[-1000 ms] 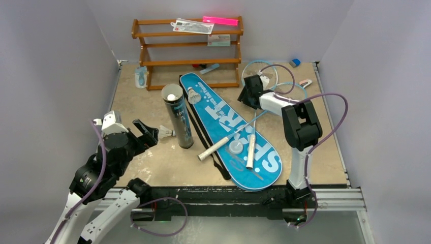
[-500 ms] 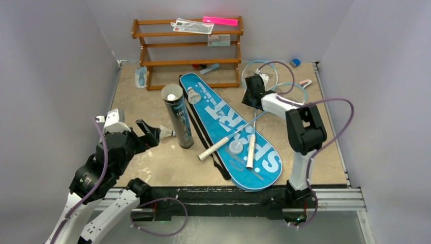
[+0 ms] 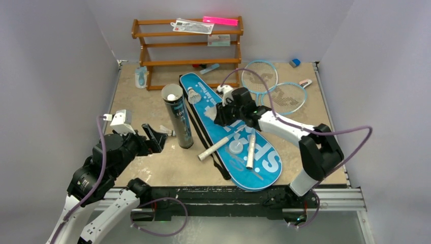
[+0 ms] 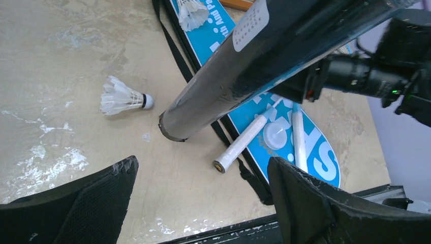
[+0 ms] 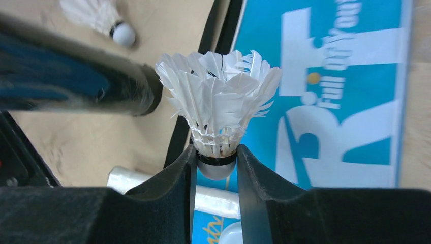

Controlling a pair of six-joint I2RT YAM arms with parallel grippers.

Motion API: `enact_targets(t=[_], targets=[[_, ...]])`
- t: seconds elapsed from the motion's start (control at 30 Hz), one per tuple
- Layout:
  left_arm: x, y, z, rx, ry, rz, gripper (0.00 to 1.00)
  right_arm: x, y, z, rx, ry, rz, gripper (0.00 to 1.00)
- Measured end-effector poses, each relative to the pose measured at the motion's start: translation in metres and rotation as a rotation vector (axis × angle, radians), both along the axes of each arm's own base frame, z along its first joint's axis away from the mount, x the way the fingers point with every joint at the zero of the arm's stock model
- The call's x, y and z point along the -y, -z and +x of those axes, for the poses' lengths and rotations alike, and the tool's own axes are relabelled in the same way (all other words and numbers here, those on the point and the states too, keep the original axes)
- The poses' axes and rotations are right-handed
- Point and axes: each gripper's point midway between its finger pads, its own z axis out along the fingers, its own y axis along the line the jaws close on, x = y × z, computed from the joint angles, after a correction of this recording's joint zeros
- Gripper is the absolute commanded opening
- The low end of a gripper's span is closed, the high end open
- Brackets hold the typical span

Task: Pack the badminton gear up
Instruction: Place the shuttlecock in the racket bag.

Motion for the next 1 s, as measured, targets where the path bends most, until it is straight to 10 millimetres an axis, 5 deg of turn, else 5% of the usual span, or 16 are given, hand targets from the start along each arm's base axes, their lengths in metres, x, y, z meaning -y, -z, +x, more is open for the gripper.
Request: enact_targets(t=[0.1, 0.33, 0.43, 0.6, 1.0], targets=[[0.004, -0.001, -0.001, 0.005, 0.024, -0.003, 0.95, -0.014, 0.027, -0.014, -0.023, -0.072, -0.06, 0.35], [0.007, -0.005, 0.001, 0.023, 0.043, 0.003, 0.95, -0.006, 0.075, 0.011, -0.029, 0.003, -0.19, 0.37], [0.004, -0.004, 0.002, 0.023, 0.028, 0.006, 0.95, -0.012, 0.08, 0.034, 0.004, 0.043, -0.209, 0.64], [0.0, -0.003, 0.001, 0.027, 0.004, -0.007, 0.95, -0.018, 0.074, 0.056, 0.07, 0.087, -0.191, 0.86], [0.002, -0.004, 0.0, 0.052, 0.008, -0.032, 0.95, -0.01, 0.089, 0.018, 0.218, 0.127, -0.136, 0.79]])
